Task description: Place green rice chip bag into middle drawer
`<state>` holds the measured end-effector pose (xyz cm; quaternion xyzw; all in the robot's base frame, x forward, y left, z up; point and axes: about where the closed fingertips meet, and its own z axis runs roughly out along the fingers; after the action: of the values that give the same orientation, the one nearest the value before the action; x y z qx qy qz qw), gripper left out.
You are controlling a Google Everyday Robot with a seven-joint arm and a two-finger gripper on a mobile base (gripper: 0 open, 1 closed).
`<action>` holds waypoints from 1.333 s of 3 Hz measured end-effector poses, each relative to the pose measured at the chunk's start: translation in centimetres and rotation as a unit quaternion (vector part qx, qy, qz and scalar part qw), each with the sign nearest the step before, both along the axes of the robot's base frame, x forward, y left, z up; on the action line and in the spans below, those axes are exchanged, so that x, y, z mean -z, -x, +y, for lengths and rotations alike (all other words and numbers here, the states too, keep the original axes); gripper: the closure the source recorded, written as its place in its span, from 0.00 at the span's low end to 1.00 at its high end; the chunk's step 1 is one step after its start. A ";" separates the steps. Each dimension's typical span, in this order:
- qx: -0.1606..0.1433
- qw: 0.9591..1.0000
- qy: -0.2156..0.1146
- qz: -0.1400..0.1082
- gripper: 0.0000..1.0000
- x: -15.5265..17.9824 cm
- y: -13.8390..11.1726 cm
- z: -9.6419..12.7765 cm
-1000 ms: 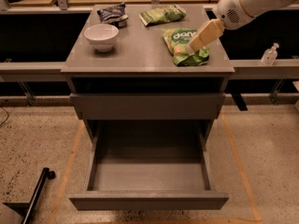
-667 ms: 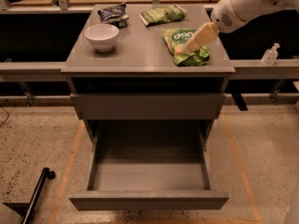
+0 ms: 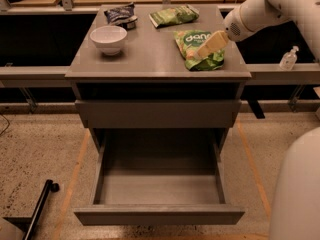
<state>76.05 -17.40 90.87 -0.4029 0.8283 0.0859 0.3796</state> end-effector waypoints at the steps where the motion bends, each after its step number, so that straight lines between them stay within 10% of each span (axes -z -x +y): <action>1: 0.002 1.000 -0.008 0.016 0.00 2.5 -2.2 0.3; 2: 0.006 0.999 -0.015 0.038 0.00 5.1 -3.7 0.4; 4: 0.015 0.998 -0.016 0.061 0.39 7.6 -4.7 0.2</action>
Offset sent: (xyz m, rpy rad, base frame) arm 0.0616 -0.0039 -0.0698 0.0472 0.1178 -0.0280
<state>80.77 -17.24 83.30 -0.3786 0.8541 0.1182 0.3365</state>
